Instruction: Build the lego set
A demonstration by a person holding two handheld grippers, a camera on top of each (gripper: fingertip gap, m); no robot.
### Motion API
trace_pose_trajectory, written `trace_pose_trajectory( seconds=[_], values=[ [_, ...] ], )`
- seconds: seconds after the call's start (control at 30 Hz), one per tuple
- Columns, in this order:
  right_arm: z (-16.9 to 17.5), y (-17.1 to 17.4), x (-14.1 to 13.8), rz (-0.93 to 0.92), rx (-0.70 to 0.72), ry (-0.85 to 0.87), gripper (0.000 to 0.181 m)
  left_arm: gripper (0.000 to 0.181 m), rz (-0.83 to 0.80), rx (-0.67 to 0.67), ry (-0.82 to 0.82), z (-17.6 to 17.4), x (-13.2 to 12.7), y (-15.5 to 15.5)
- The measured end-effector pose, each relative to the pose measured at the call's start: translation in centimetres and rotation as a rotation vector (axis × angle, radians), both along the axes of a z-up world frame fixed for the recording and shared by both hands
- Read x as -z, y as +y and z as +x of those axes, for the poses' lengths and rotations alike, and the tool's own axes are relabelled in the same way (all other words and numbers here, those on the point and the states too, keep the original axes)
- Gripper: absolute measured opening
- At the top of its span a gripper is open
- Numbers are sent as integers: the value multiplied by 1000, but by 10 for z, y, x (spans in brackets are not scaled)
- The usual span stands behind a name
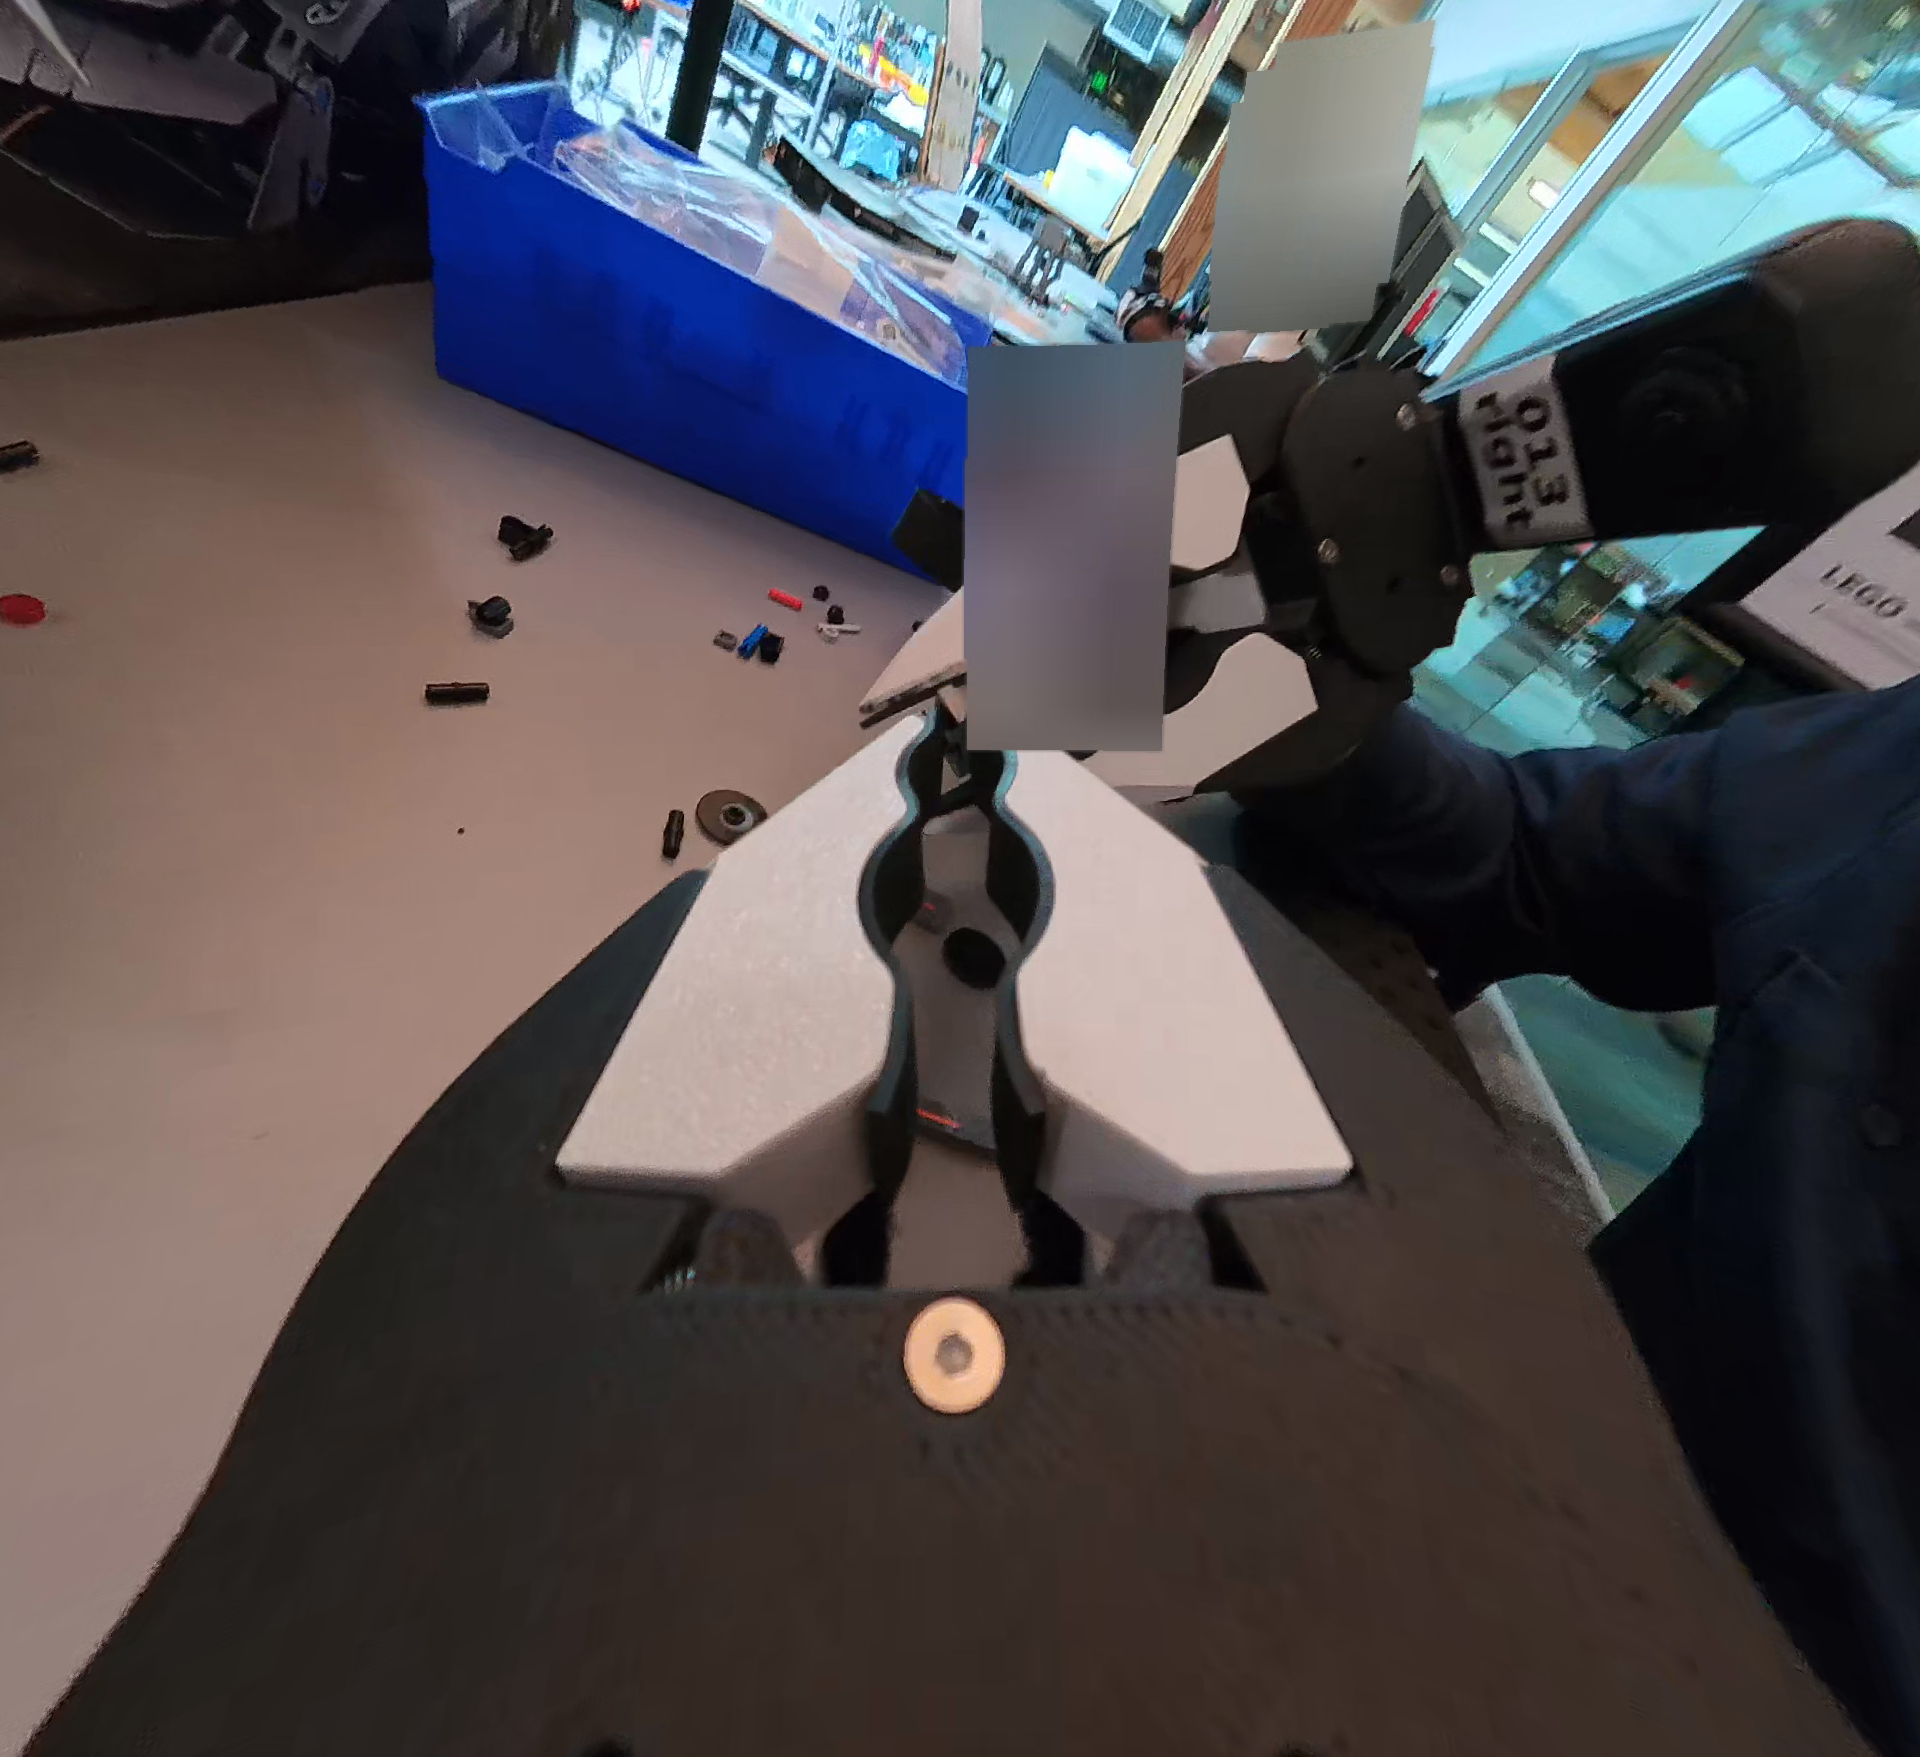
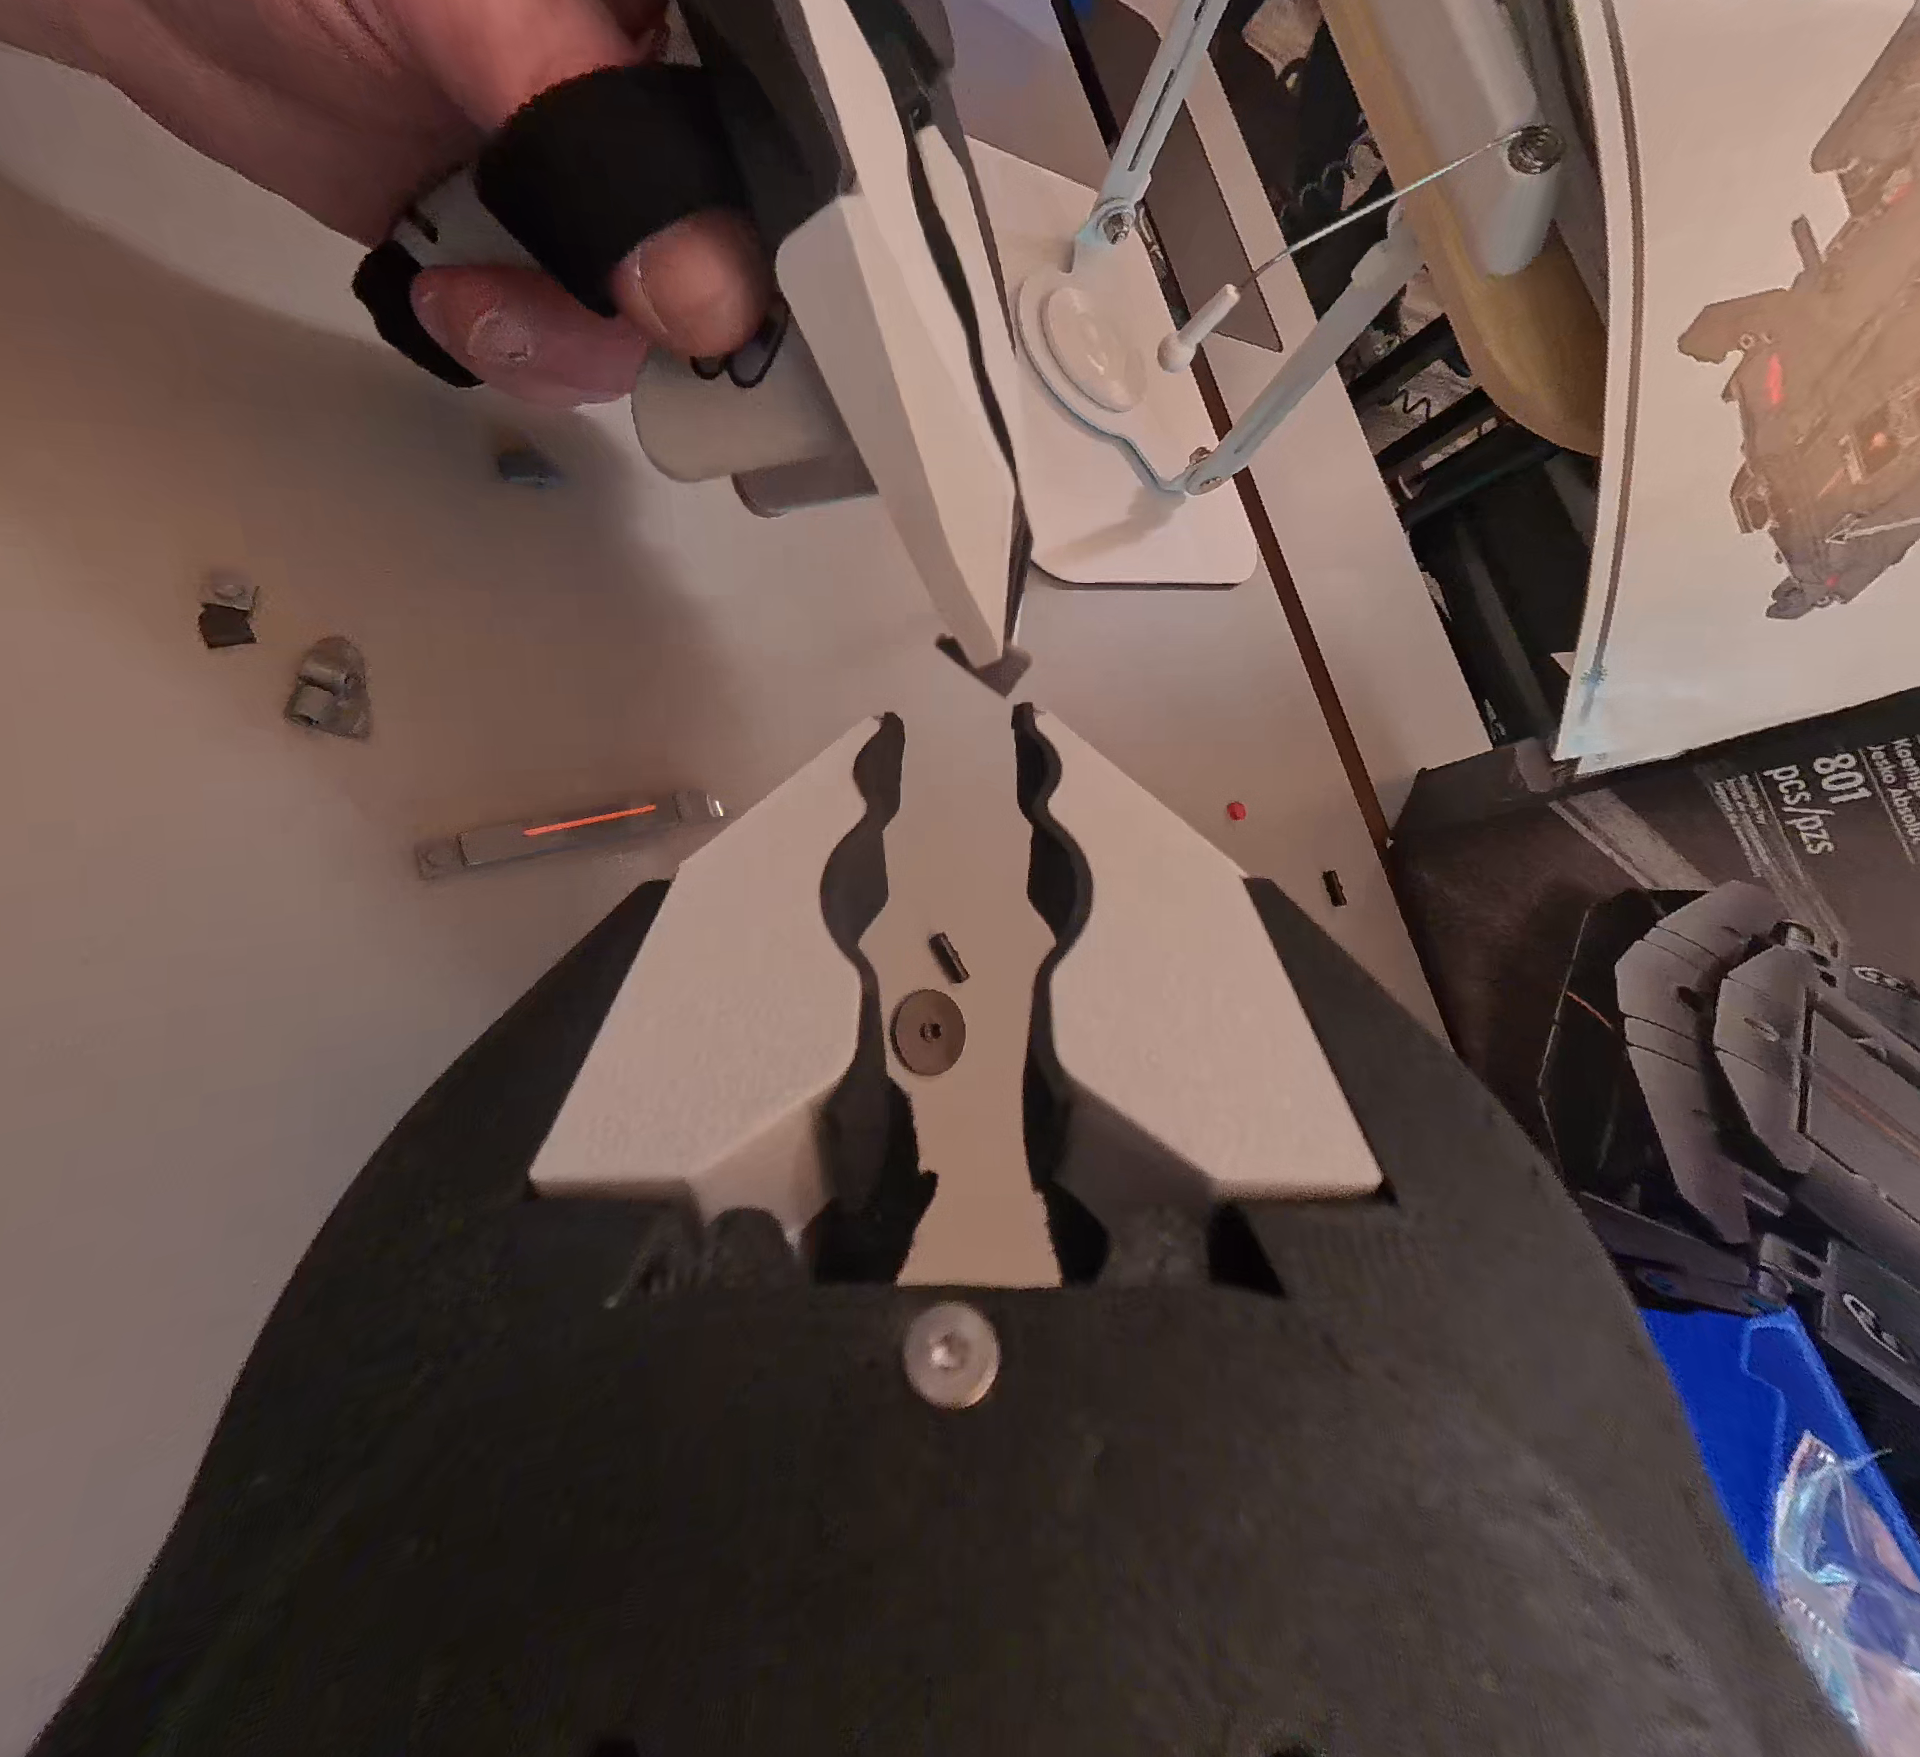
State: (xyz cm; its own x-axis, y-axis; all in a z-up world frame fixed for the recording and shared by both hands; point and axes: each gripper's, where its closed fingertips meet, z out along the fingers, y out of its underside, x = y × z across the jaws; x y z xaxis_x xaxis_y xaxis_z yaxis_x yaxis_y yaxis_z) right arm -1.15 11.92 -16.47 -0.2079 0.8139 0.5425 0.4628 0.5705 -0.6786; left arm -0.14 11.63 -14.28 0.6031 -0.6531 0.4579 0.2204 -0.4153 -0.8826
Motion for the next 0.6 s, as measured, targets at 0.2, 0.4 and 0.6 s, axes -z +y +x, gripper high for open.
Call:
trace_pose_trajectory(
  seconds=[0.2,0.4,0.6],
  values=[
    [-1,-1,-6,-11,-1,31,20,2,-6,17,-47,0,-3,-1],
    [0,-2,-9,8,-5,49,17,2,-25,44,-25,7,3,-3],
    [1,-4,-5,52,-19,25,9,2,-50,55,-28,6,6,-4]
  ],
)
